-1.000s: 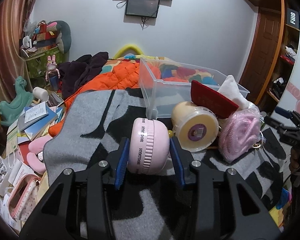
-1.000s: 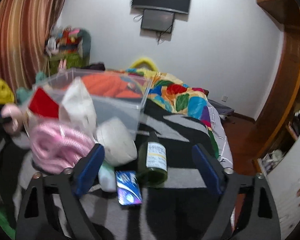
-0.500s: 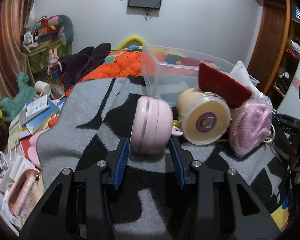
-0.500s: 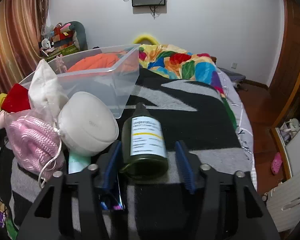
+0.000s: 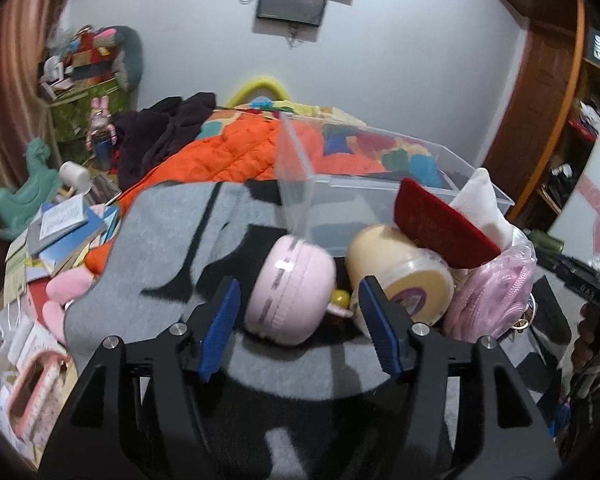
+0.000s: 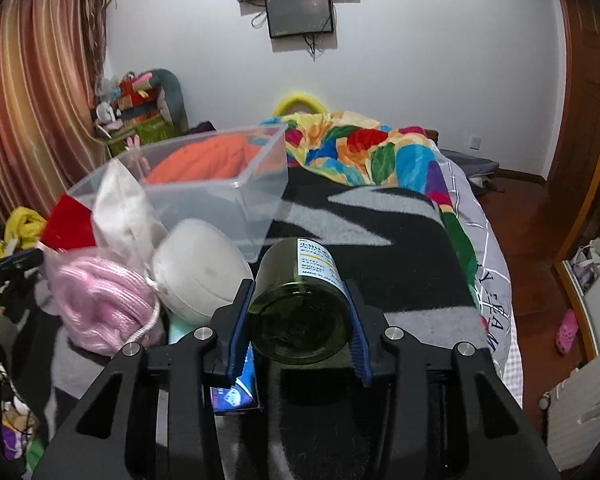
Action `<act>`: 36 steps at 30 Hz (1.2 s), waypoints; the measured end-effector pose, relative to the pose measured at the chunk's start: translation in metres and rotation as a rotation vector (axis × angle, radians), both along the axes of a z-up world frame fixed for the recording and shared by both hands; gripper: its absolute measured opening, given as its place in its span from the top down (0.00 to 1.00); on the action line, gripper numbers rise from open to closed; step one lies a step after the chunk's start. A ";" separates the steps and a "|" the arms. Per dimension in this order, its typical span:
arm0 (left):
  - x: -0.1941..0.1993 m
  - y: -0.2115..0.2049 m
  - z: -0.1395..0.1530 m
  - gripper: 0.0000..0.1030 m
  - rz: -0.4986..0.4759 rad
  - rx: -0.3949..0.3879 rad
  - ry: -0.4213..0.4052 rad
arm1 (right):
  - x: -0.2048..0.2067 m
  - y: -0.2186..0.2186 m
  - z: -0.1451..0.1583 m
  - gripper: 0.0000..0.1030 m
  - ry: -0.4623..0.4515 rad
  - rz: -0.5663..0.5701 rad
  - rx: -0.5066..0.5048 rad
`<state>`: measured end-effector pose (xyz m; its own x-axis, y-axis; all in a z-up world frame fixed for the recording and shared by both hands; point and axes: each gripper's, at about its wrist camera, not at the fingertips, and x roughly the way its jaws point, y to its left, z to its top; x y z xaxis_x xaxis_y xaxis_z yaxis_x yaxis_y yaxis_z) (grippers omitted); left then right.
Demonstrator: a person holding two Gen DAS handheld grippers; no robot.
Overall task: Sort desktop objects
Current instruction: 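Grasp the green bottle with the right gripper while the left gripper holds the pink fan, then lower the pink fan and green bottle into the clear box and open both grippers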
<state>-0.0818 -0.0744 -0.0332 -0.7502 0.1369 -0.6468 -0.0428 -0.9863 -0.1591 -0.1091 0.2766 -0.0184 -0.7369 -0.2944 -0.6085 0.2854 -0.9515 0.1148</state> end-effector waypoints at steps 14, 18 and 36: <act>-0.021 0.002 -0.015 0.55 0.021 -0.064 -0.069 | 0.002 -0.006 0.026 0.63 0.056 0.056 -0.058; -0.010 0.003 -0.009 0.59 0.047 -0.082 -0.031 | 0.000 -0.008 0.031 0.63 0.069 0.067 -0.071; -0.017 0.005 0.073 0.60 0.011 0.001 0.153 | -0.036 -0.043 0.059 0.63 0.122 0.119 -0.111</act>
<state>-0.0986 -0.0693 0.0400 -0.8416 0.1289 -0.5246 -0.0561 -0.9867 -0.1524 -0.1454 0.2340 0.0405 -0.7593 -0.4442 -0.4756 0.4131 -0.8937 0.1751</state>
